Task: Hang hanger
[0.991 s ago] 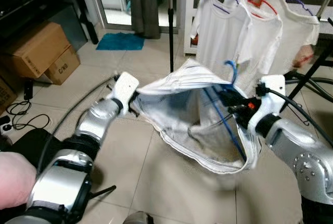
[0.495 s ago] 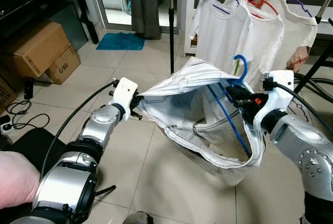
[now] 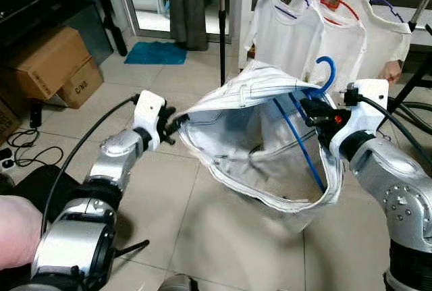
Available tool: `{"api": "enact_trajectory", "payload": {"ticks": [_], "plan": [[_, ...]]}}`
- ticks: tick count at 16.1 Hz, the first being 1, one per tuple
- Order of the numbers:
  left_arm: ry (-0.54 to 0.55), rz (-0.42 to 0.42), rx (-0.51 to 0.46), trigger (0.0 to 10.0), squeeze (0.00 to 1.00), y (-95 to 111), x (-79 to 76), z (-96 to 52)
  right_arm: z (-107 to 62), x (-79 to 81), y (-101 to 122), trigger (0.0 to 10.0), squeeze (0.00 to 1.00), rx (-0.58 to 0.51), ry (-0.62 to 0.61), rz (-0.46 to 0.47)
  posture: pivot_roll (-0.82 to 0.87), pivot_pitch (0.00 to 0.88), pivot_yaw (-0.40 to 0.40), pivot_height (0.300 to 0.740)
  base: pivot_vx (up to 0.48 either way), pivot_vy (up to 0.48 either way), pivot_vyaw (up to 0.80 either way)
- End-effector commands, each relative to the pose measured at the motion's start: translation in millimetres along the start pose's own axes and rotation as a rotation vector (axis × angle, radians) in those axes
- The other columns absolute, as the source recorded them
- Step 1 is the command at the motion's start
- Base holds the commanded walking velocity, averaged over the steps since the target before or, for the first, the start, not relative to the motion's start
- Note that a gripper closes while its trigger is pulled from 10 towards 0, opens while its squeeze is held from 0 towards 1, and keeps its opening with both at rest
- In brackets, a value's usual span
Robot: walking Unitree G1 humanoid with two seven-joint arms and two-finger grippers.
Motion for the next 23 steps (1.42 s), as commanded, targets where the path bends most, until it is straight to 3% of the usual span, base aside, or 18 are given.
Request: {"api": "enact_trajectory", "payload": {"ticks": [1,2,4,7,9,12,14,15,17,22,23], "plan": [[-0.075,-0.037,-0.010,10.0,1.00,-1,-7.0,-0.9,-0.7,4.3,14,10.0,0.00,-0.061,0.017,-0.030,-0.06,0.000,0.040,0.740,0.000,0.000,0.00],[-0.259,-0.129,-0.063,10.0,1.00,9,-27.2,-0.7,-1.2,9.6,9,10.0,0.00,-0.034,0.052,-0.054,-0.06,0.000,0.040,0.740,0.000,0.000,0.00],[-0.373,-0.132,-0.075,10.0,1.00,17,-40.3,1.4,-1.2,12.1,5,10.0,0.00,-0.022,0.061,-0.057,-0.06,0.000,0.044,0.740,0.000,0.000,0.00],[-0.403,-0.113,-0.144,10.0,1.00,36,-46.1,7.4,-0.6,8.6,4,10.0,0.00,-0.022,0.028,-0.058,-0.07,0.000,0.052,0.740,0.000,0.000,0.00],[-0.580,-0.131,-0.230,10.0,1.00,64,-85.8,9.2,7.5,-4.5,5,10.0,0.00,-0.034,-0.091,-0.027,-0.07,0.000,0.052,0.740,0.000,0.000,0.00],[-0.751,-0.095,-0.209,10.0,1.00,66,-134.1,16.5,22.1,-14.0,2,10.0,0.00,-0.050,-0.207,0.042,-0.07,0.000,0.049,0.740,0.000,0.000,0.00],[-0.751,-0.039,-0.142,10.0,1.00,57,-149.5,27.0,30.9,-13.4,1,10.0,0.00,-0.057,-0.244,0.069,-0.08,0.000,0.049,0.740,0.000,0.000,0.00],[-0.756,0.023,-0.050,10.0,0.00,39,-159.8,31.2,37.5,-9.4,3,10.0,0.00,-0.066,-0.255,0.088,-0.08,0.000,0.051,0.740,0.000,0.000,0.00],[-0.813,0.074,0.037,10.0,0.00,18,-171.0,29.2,44.3,0.3,8,10.0,0.00,-0.087,-0.246,0.097,-0.09,0.000,0.056,0.740,0.000,0.000,0.00],[-0.895,0.077,0.080,10.0,0.00,6,-183.8,26.9,47.4,8.9,11,10.0,0.00,-0.101,-0.228,0.105,-0.09,0.000,0.062,0.740,0.000,0.000,0.00],[-0.883,0.099,0.087,7.1,0.00,2,-186.2,30.9,48.0,10.5,14,10.0,0.00,-0.110,-0.222,0.112,-0.09,0.000,0.065,0.740,0.000,0.000,0.00]]}}
Point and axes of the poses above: a point about 5 cm out from each wrist's last joint towards the gripper, its own z axis pointing out of the wrist towards the gripper, its own y axis along the axis of the wrist's last joint, x = y × z, the point moved 3 cm from there along z, pointing out of the wrist towards the gripper, and after that the axes turned 4 degrees about z, right-handed, at the moved point
